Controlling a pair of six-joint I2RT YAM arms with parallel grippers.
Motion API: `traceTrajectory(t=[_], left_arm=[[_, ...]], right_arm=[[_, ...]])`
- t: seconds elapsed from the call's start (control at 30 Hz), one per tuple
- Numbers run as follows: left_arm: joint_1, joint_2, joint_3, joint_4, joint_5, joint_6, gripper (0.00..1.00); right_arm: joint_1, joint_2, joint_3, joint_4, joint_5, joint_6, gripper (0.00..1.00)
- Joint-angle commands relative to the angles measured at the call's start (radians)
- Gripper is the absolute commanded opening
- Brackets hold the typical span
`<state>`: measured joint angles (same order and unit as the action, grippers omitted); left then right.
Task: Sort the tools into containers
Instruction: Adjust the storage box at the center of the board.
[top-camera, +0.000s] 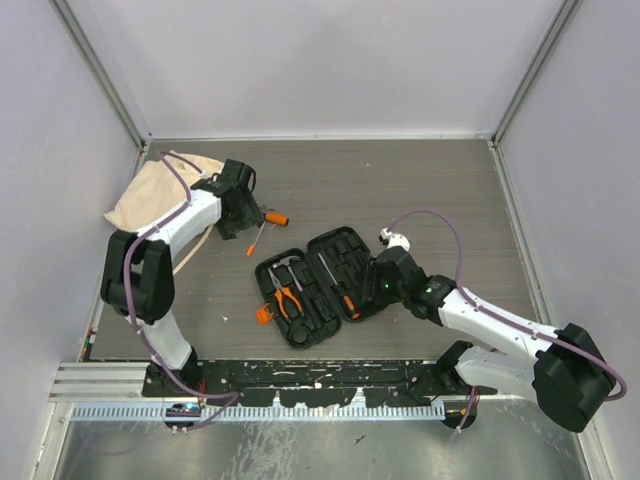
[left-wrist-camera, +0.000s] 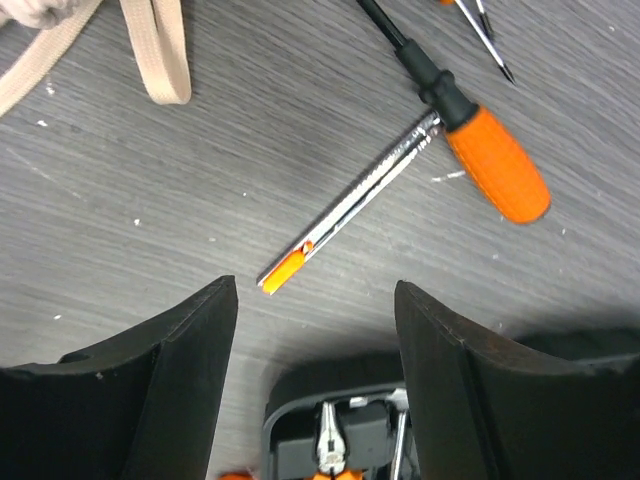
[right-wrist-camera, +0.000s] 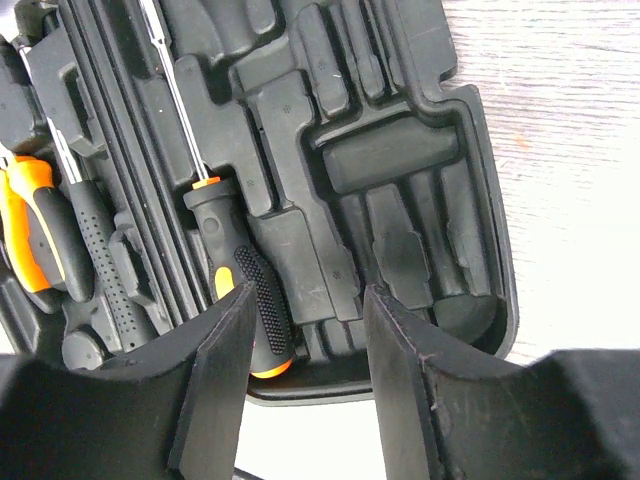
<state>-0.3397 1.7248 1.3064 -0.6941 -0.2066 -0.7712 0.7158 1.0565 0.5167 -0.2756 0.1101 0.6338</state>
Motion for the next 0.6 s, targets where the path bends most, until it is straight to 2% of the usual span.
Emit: traceTrajectory(t=[0.0,0.23,0.57], left_arm=[[0.037,0.06,0.065,0.081,0.057,-0.078,0.65],[0.053,0.163,0.135,0.128,0.091,-0.119,0.63],[0.059,0.231,0.148,0.188,0.173,-0.202,0.61]], right_arm=[[-0.004,-0.031,-0.003,0.041,-0.002,0.002,0.53],[-0.004,-0.033,-0.01,0.042,-0.003,0.003,0.53],[-0.004,-0.011,-0.015,0.042,-0.001,0.005,0.53]])
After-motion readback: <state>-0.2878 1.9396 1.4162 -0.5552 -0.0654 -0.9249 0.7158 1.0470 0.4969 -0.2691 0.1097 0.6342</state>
